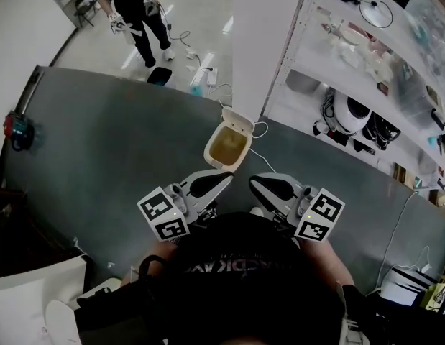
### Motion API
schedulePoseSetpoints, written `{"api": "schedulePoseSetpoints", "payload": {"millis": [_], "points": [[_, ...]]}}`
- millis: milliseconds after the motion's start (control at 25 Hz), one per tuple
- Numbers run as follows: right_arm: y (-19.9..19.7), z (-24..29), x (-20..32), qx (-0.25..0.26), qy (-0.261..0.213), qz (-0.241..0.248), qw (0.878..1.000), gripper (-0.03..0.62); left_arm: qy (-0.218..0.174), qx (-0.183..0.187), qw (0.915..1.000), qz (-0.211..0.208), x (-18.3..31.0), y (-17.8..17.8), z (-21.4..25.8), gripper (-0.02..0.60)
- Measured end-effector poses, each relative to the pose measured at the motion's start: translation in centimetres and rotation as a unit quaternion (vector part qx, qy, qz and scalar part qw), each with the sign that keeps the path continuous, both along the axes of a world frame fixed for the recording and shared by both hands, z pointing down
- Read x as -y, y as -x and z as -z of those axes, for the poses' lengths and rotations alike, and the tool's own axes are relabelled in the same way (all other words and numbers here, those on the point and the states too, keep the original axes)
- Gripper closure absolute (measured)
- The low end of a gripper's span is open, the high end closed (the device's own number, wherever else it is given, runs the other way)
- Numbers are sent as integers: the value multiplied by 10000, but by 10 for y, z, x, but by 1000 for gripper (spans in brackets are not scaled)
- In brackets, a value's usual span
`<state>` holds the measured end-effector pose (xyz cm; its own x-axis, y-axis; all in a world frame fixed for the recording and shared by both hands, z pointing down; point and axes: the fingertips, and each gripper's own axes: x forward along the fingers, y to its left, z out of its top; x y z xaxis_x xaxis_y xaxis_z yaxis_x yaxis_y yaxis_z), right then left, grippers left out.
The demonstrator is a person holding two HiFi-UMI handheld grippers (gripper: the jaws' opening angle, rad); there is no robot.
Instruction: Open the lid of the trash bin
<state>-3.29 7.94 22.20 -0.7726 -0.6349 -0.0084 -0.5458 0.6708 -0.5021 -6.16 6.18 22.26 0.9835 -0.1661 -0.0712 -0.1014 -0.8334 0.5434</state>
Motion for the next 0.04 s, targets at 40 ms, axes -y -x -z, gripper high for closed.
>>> {"api": "schedulePoseSetpoints", "payload": {"millis": [40], "points": [[0, 0, 0, 9, 10, 6, 10000, 588, -8, -8, 10000, 2, 0, 0, 0, 578]]}}
